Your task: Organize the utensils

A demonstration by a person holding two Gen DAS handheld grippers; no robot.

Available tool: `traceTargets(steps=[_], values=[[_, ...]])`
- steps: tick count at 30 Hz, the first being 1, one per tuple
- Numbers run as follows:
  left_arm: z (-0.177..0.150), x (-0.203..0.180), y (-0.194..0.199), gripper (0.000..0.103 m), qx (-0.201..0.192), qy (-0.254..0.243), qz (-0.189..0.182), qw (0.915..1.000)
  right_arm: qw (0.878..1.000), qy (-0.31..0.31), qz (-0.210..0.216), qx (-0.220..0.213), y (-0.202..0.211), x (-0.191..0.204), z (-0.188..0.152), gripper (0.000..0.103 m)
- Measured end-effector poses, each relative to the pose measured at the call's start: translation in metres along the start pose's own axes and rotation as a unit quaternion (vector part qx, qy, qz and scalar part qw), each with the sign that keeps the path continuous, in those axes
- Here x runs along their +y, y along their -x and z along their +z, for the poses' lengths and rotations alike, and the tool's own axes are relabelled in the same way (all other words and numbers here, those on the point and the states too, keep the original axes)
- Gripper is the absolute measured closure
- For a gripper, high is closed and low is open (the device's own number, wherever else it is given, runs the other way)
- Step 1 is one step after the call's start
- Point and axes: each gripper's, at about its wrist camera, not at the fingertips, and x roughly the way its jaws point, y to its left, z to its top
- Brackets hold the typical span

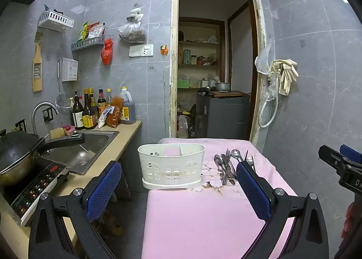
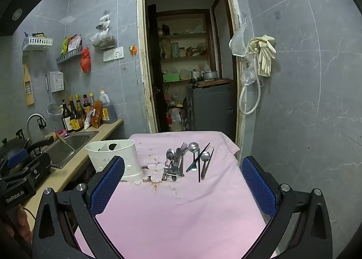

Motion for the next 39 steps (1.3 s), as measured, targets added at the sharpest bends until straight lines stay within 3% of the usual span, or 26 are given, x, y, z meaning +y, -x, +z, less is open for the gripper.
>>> traceTargets(steps=[39], values=[[0.0013, -0.0008, -0.0003, 0.001, -0.001, 0.002, -0.002, 1.0000, 1.000, 0.000, 0.003, 0.000, 0.0001, 0.0043, -0.0006, 0.001]])
